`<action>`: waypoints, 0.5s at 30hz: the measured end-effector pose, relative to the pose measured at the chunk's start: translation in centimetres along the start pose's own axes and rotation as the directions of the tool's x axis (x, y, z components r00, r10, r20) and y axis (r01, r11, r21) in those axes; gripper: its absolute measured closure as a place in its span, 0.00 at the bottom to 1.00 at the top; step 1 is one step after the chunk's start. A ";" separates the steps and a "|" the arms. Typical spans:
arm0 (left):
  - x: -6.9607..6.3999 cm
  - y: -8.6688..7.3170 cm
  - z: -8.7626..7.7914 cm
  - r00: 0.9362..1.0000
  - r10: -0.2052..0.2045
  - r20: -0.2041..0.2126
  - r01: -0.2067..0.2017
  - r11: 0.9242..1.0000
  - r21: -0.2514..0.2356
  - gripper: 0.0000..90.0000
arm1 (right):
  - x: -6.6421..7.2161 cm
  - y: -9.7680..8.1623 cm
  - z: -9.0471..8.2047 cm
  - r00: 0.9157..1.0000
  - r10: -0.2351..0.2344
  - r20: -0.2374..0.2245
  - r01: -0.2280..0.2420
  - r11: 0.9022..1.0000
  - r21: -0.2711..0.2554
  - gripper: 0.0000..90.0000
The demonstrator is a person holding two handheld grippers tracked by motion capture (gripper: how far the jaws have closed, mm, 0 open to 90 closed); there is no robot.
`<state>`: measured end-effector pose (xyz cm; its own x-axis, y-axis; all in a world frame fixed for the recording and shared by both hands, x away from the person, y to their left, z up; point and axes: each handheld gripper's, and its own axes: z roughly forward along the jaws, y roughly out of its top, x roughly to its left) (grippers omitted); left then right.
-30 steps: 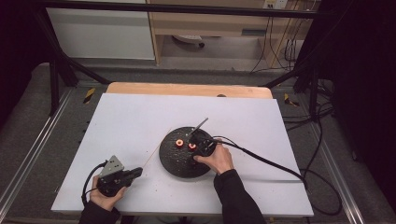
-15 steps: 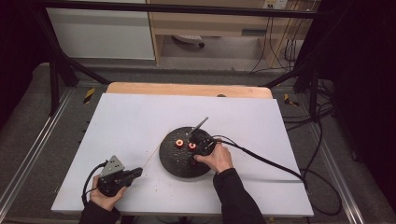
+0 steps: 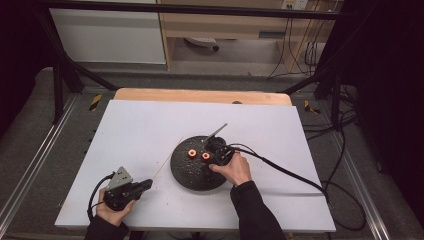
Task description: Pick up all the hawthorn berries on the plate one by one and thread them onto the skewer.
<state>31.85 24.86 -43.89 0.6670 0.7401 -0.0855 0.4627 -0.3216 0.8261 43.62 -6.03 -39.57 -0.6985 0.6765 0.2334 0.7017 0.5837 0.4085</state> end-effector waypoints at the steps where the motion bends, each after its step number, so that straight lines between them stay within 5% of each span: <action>1: 0.0 0.0 0.0 1.000 0.000 -0.001 0.000 1.000 -0.001 0.98 | 0.0 0.0 -0.2 1.000 0.001 0.001 -0.001 1.000 -0.003 0.68; 15: -0.1 0.0 0.0 1.000 -0.001 -0.006 0.001 1.000 -0.009 0.98 | 0.5 -0.5 -2.2 1.000 0.011 0.017 -0.008 0.992 -0.129 0.68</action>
<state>31.79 24.85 -43.87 0.6626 0.7443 -0.0830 0.4581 -0.3152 0.8311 42.59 -6.94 -37.75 -0.6885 0.6902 0.2226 0.6836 0.5152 0.5169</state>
